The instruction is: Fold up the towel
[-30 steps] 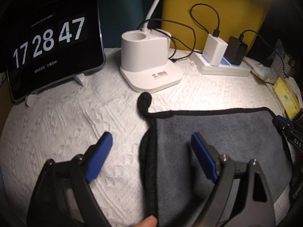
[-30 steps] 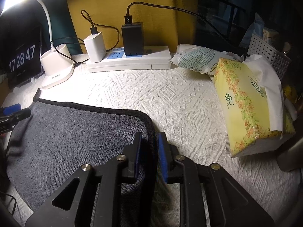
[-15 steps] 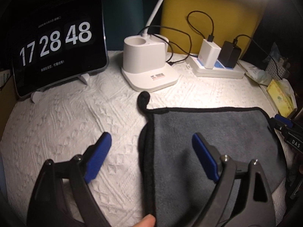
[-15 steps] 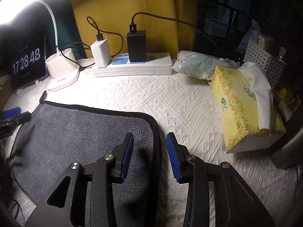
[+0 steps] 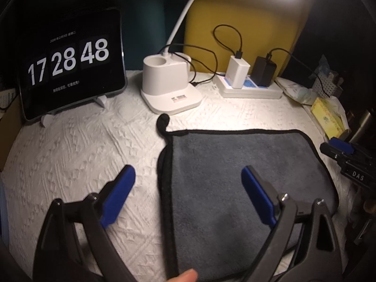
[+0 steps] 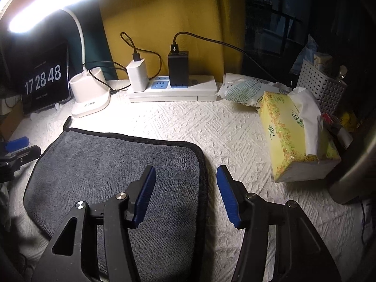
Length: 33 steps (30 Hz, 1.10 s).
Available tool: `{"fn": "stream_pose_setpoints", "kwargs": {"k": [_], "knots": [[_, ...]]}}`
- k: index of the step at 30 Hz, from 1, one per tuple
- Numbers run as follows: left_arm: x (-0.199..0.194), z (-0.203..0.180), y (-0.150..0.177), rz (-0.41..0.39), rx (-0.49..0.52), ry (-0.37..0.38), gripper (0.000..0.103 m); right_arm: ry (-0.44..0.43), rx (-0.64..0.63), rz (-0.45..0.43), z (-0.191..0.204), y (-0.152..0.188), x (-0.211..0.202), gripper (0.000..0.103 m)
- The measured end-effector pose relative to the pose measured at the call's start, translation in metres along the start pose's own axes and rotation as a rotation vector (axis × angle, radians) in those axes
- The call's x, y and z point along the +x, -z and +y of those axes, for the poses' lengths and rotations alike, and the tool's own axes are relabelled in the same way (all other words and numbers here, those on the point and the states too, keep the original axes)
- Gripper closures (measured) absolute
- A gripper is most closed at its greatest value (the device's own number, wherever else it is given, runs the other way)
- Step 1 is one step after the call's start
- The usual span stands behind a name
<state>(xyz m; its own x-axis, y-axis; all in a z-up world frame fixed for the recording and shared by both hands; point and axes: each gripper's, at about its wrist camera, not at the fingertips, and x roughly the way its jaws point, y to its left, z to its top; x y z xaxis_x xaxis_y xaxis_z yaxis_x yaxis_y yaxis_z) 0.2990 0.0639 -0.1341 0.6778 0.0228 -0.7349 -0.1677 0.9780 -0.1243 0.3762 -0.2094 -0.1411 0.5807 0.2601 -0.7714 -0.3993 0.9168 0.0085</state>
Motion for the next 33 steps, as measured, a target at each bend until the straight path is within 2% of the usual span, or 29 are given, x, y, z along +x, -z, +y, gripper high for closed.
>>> {"fn": "stream_pose_setpoints", "kwargs": {"k": [7, 15, 16, 22, 28, 33], "knots": [[-0.016, -0.004, 0.007, 0.003, -0.009, 0.031, 0.010, 0.003, -0.004, -0.019, 0.005, 0.002, -0.017, 0.046], [-0.039, -0.008, 0.011, -0.029, 0.007, 0.005, 0.010, 0.005, -0.014, -0.042, 0.012, 0.006, -0.040, 0.046], [-0.042, -0.009, 0.012, 0.013, 0.000, -0.010, 0.010, 0.006, -0.014, -0.045, 0.013, 0.006, -0.043, 0.046], [-0.062, -0.013, 0.017, -0.022, 0.008, 0.000, 0.010, 0.010, -0.018, -0.065, 0.016, 0.009, -0.064, 0.046], [-0.082, -0.015, 0.022, -0.070, -0.010, 0.041, 0.010, 0.015, -0.018, -0.085, 0.020, 0.014, -0.083, 0.046], [-0.095, -0.019, 0.027, -0.084, -0.001, 0.040, 0.010, 0.016, -0.019, -0.100, 0.023, 0.020, -0.098, 0.046]]}}
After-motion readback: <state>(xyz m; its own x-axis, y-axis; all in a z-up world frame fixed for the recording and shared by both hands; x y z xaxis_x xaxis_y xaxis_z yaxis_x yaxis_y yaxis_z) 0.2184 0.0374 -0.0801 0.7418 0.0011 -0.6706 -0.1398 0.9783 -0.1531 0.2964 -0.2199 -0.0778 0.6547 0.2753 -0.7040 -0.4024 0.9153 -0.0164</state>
